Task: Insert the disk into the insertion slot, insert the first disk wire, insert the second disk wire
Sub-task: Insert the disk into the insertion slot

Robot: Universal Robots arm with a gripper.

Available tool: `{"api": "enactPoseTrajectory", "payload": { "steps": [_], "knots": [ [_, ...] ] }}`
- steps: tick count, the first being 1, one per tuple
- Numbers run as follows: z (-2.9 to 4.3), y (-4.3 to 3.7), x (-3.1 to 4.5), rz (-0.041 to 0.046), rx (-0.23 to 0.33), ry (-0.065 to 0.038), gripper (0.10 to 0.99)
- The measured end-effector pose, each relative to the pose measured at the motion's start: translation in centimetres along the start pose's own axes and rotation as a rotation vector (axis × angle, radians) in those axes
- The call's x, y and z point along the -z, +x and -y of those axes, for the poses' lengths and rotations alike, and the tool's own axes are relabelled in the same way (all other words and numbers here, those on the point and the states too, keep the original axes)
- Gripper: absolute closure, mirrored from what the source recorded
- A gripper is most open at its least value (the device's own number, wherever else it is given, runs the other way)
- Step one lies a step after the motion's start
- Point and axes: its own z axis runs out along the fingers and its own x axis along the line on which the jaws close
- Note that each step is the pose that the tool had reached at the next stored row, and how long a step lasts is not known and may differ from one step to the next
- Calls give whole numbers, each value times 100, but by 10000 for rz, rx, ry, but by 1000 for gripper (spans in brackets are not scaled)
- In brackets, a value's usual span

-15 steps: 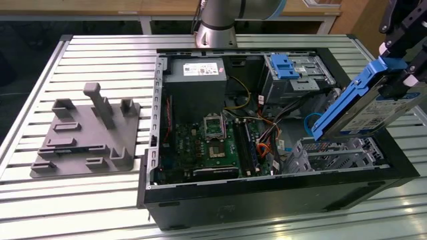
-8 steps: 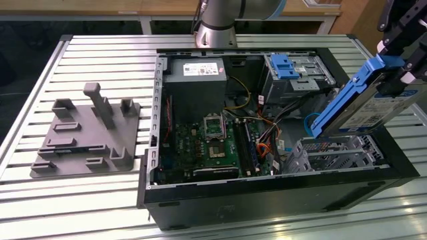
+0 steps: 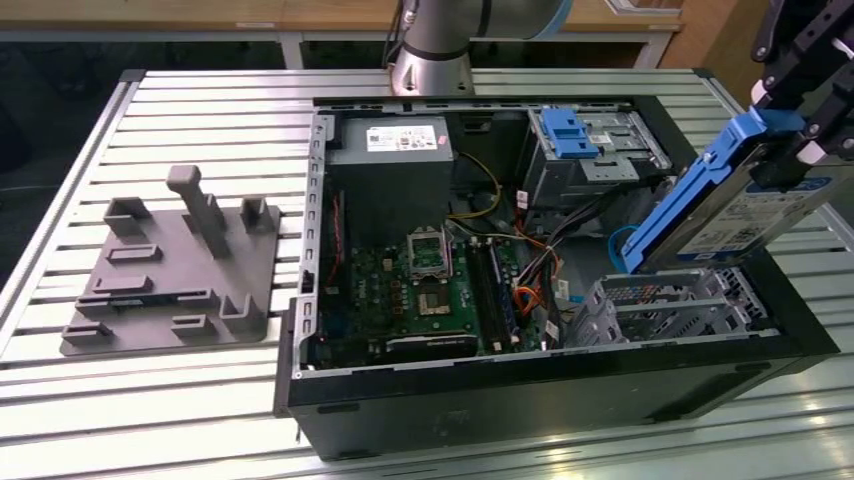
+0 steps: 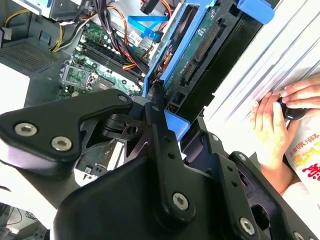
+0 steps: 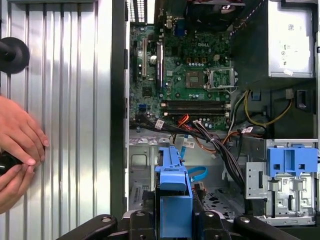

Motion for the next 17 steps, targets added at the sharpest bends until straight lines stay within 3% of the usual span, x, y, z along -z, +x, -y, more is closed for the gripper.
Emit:
{"api": "enactPoseTrajectory", "payload": {
  "steps": [17],
  "knots": [
    [14,-35,-83,-31,0,-15,722]
  ]
}}
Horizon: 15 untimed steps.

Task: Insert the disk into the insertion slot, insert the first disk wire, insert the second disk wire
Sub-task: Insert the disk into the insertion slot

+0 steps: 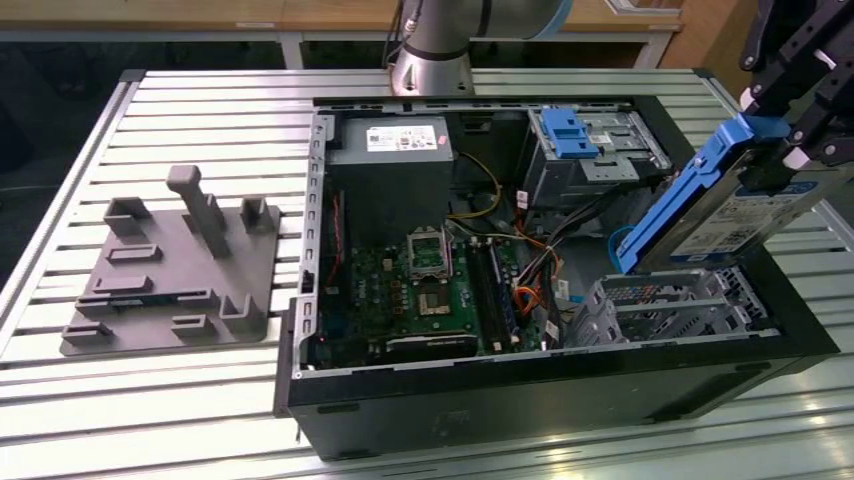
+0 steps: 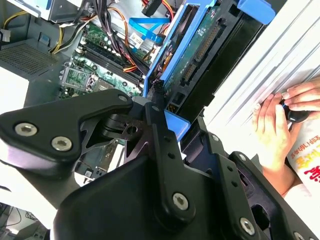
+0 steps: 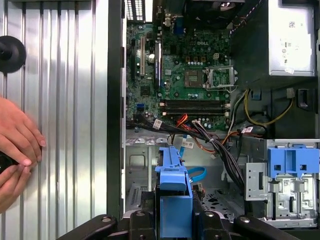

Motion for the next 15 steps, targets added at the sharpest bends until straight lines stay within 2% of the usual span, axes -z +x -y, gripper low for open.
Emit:
{"api": "enactPoseTrajectory", "payload": {
  "steps": [15],
  "knots": [
    [6,4,-68,0,0,0,722]
  ]
}}
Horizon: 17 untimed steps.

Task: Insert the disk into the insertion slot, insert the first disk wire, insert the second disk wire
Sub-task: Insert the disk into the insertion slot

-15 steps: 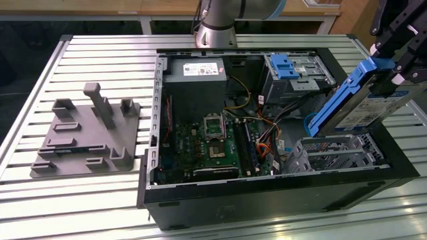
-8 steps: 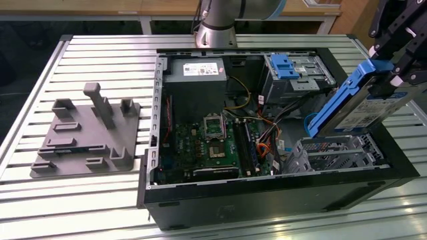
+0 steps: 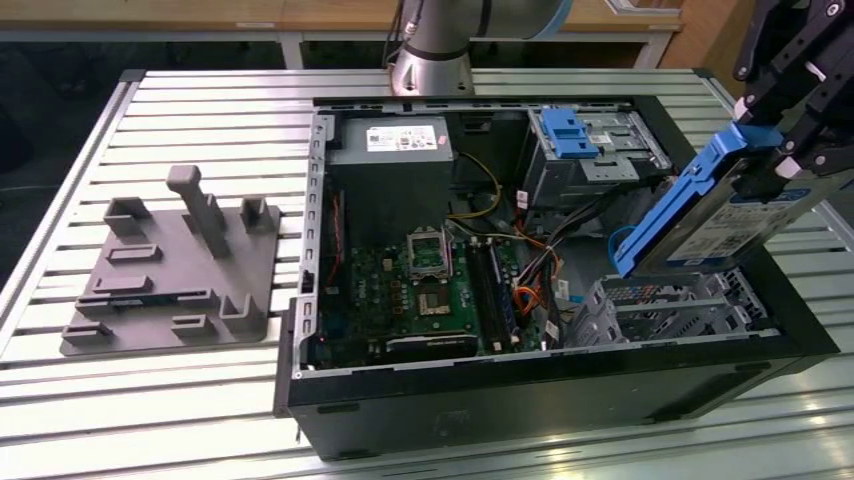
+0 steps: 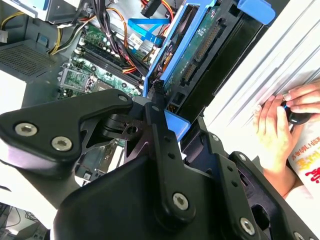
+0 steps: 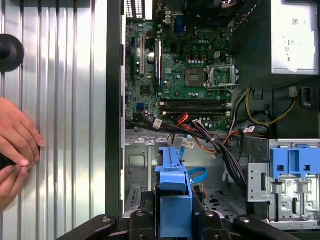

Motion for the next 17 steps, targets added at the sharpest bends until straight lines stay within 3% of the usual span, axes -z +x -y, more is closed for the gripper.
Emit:
{"api": "enactPoseTrajectory", "payload": {
  "steps": [17],
  "knots": [
    [2,5,-56,0,0,0,722]
  ]
}}
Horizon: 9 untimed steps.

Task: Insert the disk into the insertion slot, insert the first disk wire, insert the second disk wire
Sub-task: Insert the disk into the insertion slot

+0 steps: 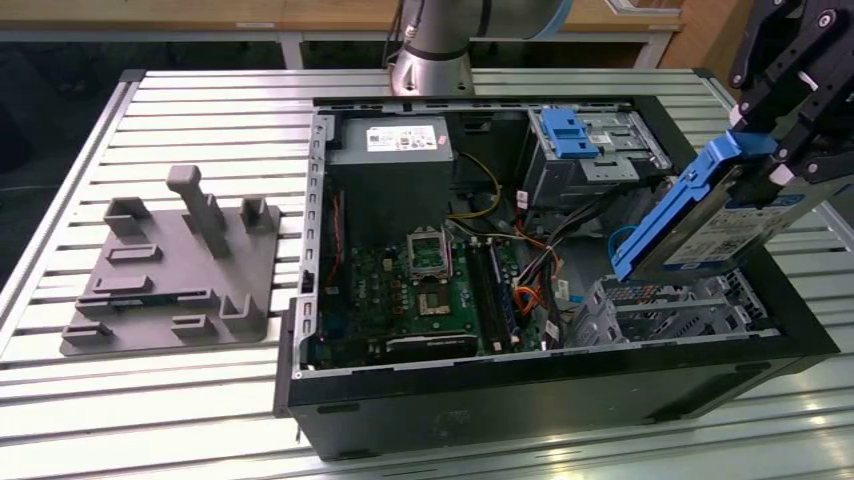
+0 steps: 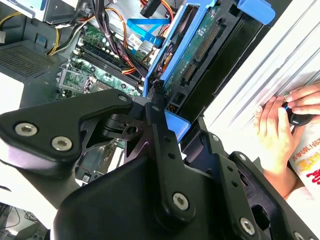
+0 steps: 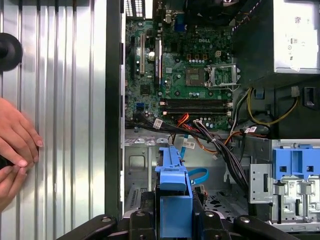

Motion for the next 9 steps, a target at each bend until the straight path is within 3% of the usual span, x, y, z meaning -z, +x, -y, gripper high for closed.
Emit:
{"api": "enactPoseTrajectory", "payload": {
  "steps": [9],
  "knots": [
    [1,3,-30,0,0,0,722]
  ]
}}
